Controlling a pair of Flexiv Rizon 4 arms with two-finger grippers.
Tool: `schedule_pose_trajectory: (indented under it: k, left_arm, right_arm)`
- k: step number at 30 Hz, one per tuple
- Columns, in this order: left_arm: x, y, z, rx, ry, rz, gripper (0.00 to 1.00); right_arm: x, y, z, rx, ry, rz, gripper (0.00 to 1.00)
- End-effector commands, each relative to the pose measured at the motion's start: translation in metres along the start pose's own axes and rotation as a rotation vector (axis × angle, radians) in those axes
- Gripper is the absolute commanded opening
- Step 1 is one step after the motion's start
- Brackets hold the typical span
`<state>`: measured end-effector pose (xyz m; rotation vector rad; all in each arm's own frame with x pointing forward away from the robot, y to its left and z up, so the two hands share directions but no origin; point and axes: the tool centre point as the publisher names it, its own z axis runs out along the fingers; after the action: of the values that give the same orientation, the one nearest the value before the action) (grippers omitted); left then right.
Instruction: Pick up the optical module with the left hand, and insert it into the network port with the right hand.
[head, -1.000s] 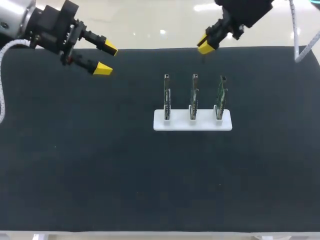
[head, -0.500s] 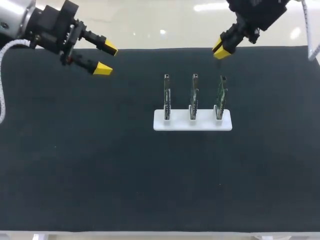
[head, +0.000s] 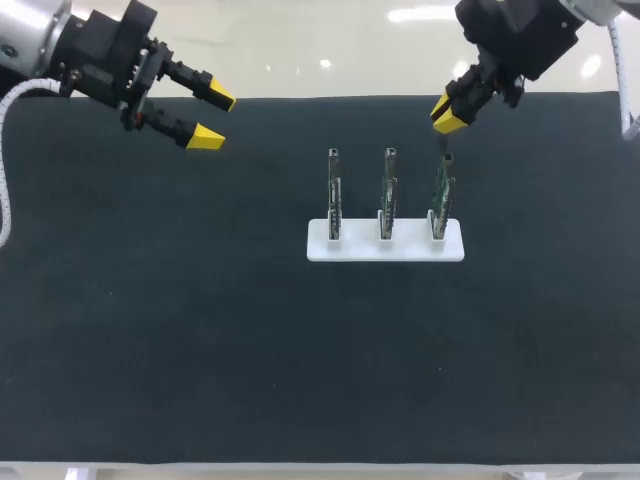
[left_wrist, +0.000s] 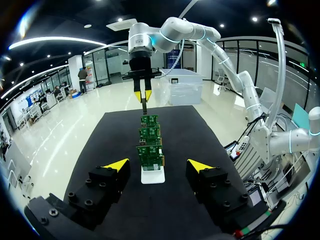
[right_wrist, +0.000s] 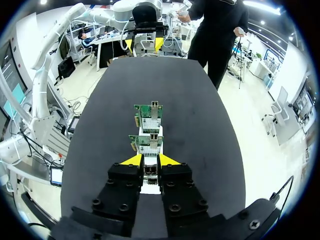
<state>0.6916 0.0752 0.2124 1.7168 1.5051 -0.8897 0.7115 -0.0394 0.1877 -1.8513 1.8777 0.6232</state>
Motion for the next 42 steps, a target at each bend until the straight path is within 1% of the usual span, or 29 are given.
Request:
schedule_pose_trajectory:
  k: [1, 10, 16, 32, 42]
  left_arm:
    - [0.000, 0.001, 0.000, 0.002, 0.003, -0.001, 1.00]
    - [0.000, 0.001, 0.000, 0.002, 0.003, -0.001, 1.00]
    - [0.000, 0.001, 0.000, 0.002, 0.003, -0.001, 1.00]
    - [0.000, 0.001, 0.000, 0.002, 0.003, -0.001, 1.00]
    - [0.000, 0.001, 0.000, 0.002, 0.003, -0.001, 1.00]
  right_arm:
    - [0.002, 0.002, 0.001, 0.006, -0.003, -0.002, 0.00]
    - [0.007, -0.001, -0.005, -0.002, 0.004, -0.010, 0.00]
    - [0.010, -0.001, -0.003, -0.004, -0.004, -0.012, 0.00]
    - [0.013, -0.004, 0.004, 0.004, -0.018, -0.008, 0.00]
    - [0.012, -0.004, 0.004, 0.004, -0.008, 0.002, 0.00]
